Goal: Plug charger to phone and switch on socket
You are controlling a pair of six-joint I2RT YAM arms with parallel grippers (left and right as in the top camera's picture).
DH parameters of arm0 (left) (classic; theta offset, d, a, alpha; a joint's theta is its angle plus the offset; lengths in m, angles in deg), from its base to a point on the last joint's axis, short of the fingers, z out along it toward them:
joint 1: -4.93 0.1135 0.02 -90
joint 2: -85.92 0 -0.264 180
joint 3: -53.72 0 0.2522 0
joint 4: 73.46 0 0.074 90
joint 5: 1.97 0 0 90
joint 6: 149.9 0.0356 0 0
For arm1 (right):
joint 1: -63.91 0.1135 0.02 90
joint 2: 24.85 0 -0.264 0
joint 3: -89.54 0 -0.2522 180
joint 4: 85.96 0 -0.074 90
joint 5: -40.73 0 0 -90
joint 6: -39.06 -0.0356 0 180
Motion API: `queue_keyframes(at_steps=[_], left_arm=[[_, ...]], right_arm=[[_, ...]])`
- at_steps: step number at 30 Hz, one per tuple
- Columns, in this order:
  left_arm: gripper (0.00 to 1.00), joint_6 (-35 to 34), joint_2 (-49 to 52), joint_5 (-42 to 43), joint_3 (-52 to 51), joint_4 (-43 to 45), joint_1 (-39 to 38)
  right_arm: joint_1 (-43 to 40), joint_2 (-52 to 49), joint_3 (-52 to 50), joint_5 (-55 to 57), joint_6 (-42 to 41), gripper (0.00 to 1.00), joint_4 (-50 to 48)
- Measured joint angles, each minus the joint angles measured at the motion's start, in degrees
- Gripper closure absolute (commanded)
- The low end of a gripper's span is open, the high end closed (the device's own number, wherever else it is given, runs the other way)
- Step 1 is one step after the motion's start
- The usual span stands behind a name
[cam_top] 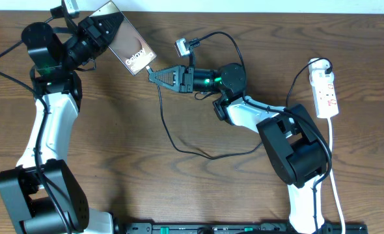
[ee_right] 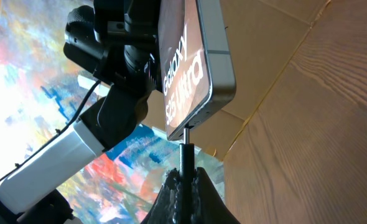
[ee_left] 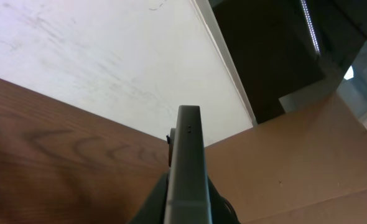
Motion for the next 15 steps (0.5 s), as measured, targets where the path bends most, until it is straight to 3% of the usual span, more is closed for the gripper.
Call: queue_keyframes(at_steps=[15], left_arm=[[0.93, 0.00, 0.00, 0.28, 0.00, 0.46, -0.39]], right_arm=[[0.00, 0.00, -0.02, -0.35, 0.00, 0.99, 0.04]])
